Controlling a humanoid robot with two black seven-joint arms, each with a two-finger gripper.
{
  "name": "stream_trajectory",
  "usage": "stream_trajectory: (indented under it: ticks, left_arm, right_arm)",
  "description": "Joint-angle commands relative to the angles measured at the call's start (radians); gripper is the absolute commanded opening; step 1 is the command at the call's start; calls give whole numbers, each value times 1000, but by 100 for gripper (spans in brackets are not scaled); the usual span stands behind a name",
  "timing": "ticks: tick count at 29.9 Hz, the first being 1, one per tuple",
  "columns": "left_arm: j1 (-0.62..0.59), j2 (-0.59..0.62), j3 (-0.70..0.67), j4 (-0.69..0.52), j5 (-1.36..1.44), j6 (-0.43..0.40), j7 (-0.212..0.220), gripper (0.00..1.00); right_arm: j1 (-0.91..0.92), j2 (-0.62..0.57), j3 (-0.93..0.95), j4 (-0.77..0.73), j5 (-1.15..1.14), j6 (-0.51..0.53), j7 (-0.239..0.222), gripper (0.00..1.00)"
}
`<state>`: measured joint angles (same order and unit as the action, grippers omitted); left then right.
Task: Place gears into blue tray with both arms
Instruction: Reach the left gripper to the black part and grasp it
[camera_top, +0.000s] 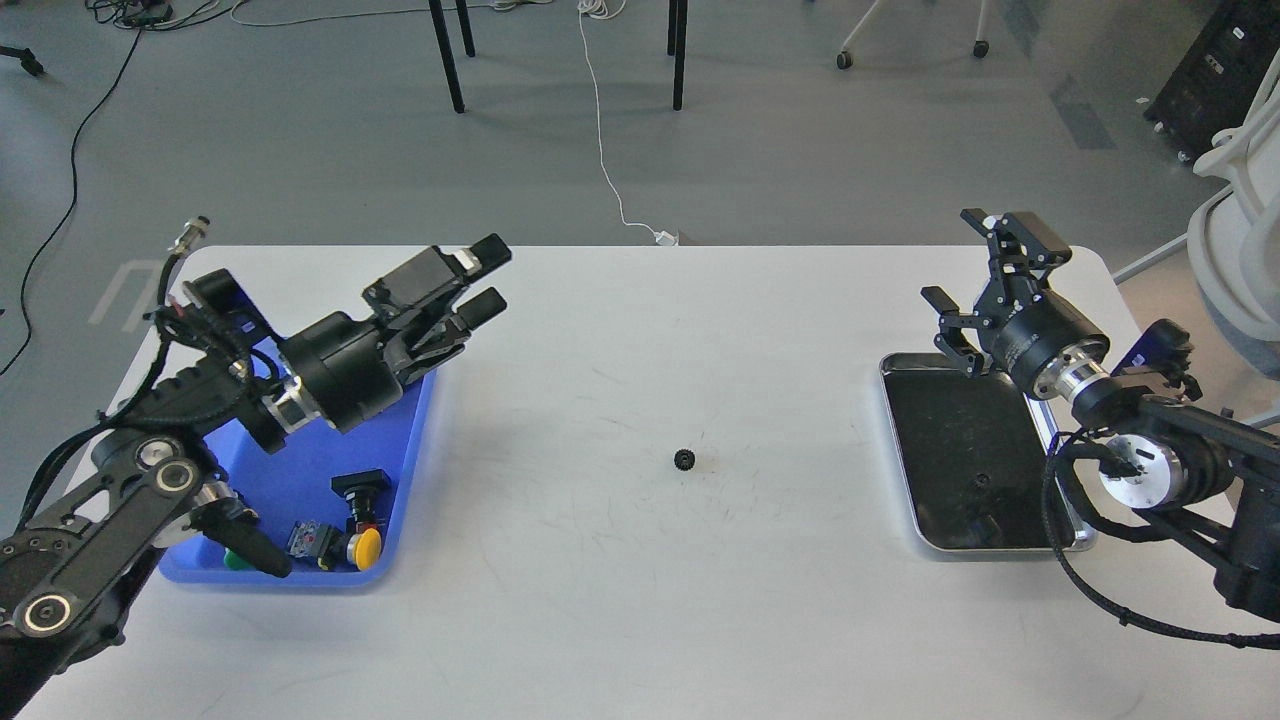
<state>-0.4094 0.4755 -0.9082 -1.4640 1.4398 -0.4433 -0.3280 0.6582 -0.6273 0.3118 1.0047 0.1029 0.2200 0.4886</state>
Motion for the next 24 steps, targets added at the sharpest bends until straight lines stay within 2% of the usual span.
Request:
stream_trajectory:
  ticks: [1, 6, 9, 17, 24]
  left_arm:
    - [-165, -1, 201, 25, 247, 9, -54, 98]
    - [-359, -61, 463, 145, 566, 81, -117, 98]
    - [-434, -104, 577, 230, 701, 126, -137, 97]
    - [-517, -279, 726, 457, 742, 204, -135, 95]
    - [-529, -365, 775, 623, 742, 253, -135, 91]
  right_arm:
    - [-55, -29, 18, -3, 29, 76, 0, 97]
    - [-92, -42, 24, -8, 29, 122, 0, 97]
    - [-101, -48, 24, -6, 28, 122, 0, 97]
    - [-103, -48, 23, -8, 24, 116, 0, 97]
    - [-104, -58, 23, -5, 24, 116, 0, 97]
